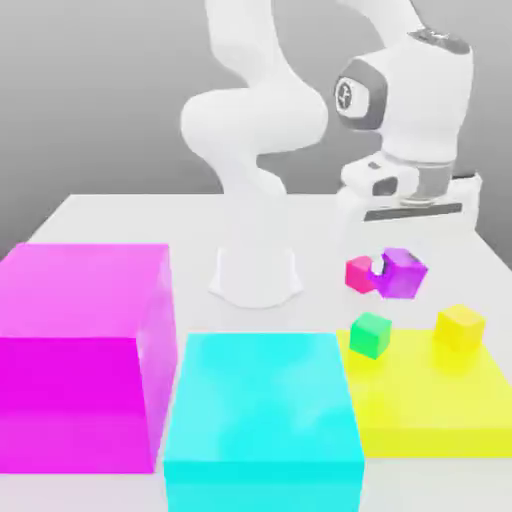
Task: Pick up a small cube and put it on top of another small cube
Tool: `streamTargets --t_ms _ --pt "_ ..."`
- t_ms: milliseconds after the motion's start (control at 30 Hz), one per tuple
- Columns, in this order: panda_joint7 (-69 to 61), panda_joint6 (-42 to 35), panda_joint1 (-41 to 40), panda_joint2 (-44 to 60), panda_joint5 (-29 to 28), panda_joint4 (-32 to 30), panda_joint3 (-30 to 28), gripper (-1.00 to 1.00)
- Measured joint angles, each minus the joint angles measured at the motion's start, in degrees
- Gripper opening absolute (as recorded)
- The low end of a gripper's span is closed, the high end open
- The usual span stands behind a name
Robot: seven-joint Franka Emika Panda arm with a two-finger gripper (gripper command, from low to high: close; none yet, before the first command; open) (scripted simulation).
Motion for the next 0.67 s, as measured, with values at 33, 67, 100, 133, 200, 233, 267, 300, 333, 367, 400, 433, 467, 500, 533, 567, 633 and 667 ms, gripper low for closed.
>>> streamTargets --t_ms 33,67,100,133,200,233,267,300,333,367,400,433,467,500,533,567,633,667 --pt "-0.1 1.9 -0.2 1.2 0.2 -0.6 0.1 -1.0" --pt "-0.2 4.1 -0.4 2.9 0.3 -1.0 0.3 -1.0" --pt "-0.2 6.3 -0.6 4.7 0.3 -1.4 0.5 -1.0" --pt "-0.1 8.5 -0.8 6.6 0.3 -1.7 0.8 -1.0" --pt "0.1 13.1 -1.1 10.6 0.2 -2.2 1.4 -1.0" --pt "0.2 15.0 -1.3 12.3 0.2 -2.5 1.6 1.0" --pt "0.2 15.0 -1.2 12.3 0.2 -2.5 1.6 1.0" --pt "0.2 15.0 -1.2 12.3 0.2 -2.5 1.6 1.0" --pt "0.2 15.0 -1.2 12.3 0.2 -2.5 1.6 1.0" --pt "0.2 15.0 -1.2 12.3 0.2 -2.5 1.6 1.0" --pt "0.2 15.0 -1.2 12.3 0.2 -2.5 1.6 1.0" --pt "0.2 15.9 -1.3 13.2 0.1 -2.6 1.7 1.0" --pt "0.2 15.3 -1.3 12.6 0.1 -2.5 1.6 1.0" --pt "0.1 13.8 -1.2 11.3 0.2 -2.3 1.5 1.0" --pt "0.1 11.9 -1.1 9.6 0.2 -2.1 1.3 1.0" --pt "0.0 9.8 -1.0 7.7 0.2 -1.9 1.1 1.0" --pt "-0.2 5.4 -0.6 3.8 0.3 -1.4 0.5 1.0" --pt "-0.2 3.1 -0.4 1.8 0.3 -1.1 0.2 1.0"
